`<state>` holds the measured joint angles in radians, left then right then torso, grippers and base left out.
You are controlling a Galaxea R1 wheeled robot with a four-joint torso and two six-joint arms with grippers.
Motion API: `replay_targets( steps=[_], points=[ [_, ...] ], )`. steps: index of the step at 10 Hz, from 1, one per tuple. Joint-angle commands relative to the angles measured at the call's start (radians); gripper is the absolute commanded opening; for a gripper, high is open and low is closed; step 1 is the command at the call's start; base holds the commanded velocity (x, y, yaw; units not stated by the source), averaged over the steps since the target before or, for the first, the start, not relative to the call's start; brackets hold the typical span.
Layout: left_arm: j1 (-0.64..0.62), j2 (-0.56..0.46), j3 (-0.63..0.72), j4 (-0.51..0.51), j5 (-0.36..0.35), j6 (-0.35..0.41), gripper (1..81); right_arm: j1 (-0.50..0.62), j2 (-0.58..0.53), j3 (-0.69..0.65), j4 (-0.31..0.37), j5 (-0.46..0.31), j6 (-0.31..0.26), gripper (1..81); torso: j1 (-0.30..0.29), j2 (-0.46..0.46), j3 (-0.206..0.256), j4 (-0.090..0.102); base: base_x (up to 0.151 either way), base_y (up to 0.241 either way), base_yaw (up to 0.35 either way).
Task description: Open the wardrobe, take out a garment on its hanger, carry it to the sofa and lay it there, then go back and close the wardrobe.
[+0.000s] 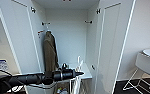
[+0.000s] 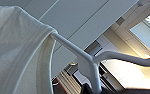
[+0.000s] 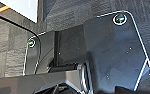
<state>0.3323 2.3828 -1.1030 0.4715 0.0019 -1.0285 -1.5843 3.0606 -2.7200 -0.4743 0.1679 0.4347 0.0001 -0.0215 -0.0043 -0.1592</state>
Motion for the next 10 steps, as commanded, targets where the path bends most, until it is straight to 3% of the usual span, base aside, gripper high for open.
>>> replay_targets(
  steps=[1, 10],
  points=[
    [-0.160, 0.004, 0.034, 0.032, -0.056, 0.011, 1.0, 0.048, 0.002, 0.004, 0.006, -0.031, -0.001, 81.1, 0.000, 0.000, 0.000, 0.000, 0.000, 0.000, 0.000],
    [-0.131, 0.012, 0.034, 0.029, -0.074, 0.013, 1.0, 0.039, -0.007, 0.004, 0.008, -0.011, 0.001, 81.1, 0.000, 0.000, 0.000, 0.000, 0.000, 0.000, 0.000]
  ],
)
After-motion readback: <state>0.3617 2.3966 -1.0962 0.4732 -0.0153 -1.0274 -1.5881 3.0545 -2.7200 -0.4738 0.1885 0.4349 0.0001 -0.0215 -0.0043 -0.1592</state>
